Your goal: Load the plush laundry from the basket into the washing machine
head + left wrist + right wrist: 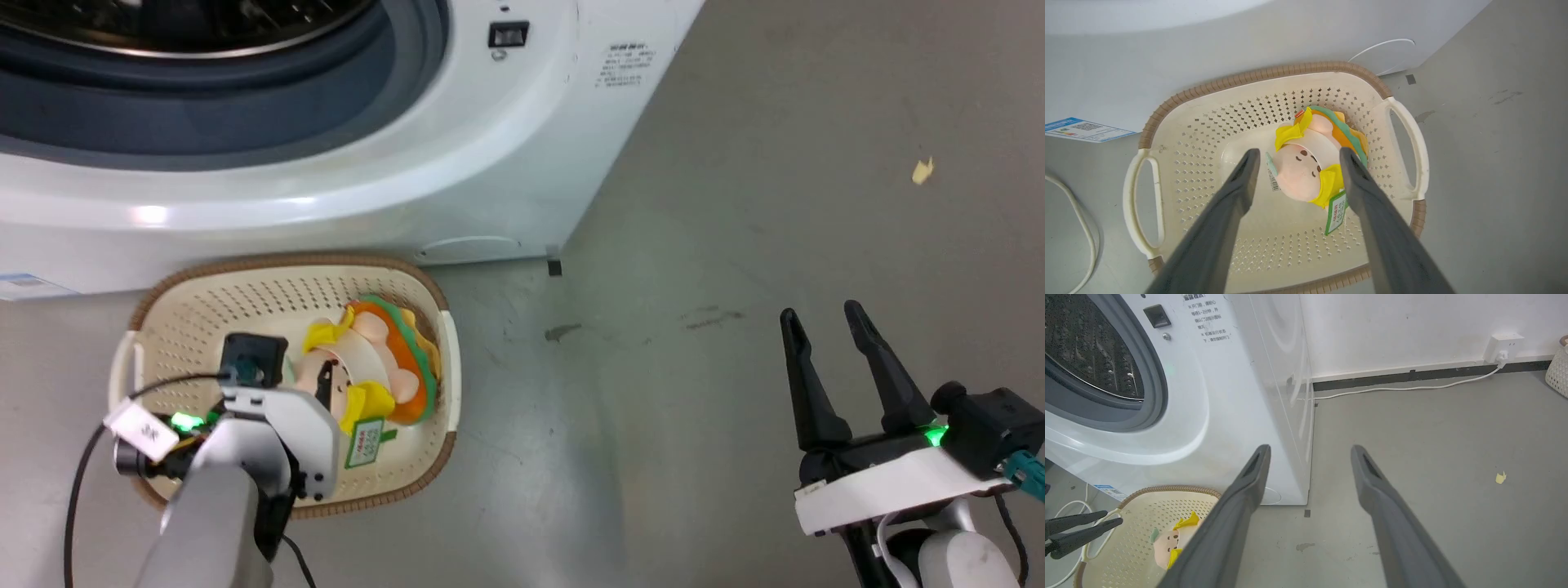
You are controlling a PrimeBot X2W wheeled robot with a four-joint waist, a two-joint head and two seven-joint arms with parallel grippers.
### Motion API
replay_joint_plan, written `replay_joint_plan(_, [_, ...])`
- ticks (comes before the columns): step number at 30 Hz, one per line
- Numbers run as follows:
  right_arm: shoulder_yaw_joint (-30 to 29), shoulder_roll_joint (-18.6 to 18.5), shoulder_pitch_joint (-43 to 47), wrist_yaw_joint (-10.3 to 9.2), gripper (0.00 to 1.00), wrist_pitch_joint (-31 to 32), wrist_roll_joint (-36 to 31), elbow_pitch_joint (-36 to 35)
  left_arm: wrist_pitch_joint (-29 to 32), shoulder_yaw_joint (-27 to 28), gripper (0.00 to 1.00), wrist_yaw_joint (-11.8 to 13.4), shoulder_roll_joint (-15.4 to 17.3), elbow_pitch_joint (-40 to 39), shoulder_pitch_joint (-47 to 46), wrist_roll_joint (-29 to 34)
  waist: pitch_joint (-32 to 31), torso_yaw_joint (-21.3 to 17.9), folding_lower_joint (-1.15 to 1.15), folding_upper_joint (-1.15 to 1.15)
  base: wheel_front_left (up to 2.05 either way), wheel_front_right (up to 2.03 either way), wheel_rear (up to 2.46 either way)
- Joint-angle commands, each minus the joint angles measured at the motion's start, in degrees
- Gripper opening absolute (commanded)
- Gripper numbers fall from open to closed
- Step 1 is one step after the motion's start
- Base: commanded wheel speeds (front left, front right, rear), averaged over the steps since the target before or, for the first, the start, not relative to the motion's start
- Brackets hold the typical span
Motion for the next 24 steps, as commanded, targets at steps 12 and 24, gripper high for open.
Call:
replay_joint_plan(12, [0.5, 0.0, -2.1, -0.03, 1.00, -1.9, 3.6, -0.8, 7.4, -1.5, 1.00, -0.7, 2.5, 7.5, -8.3, -1.5, 6.8, -2.4, -0.01, 0.00, 0.00, 0.00, 0.00])
replay_joint_plan(24, [1.5, 0.0, -3.0, -0.04, 1.00, -3.3, 7.3, -1.3, 14.0, -3.2, 1.00, 1.2, 4.8, 14.2, -15.1, -2.0, 13.0, -4.5, -0.01, 0.00, 0.00, 0.00, 0.00])
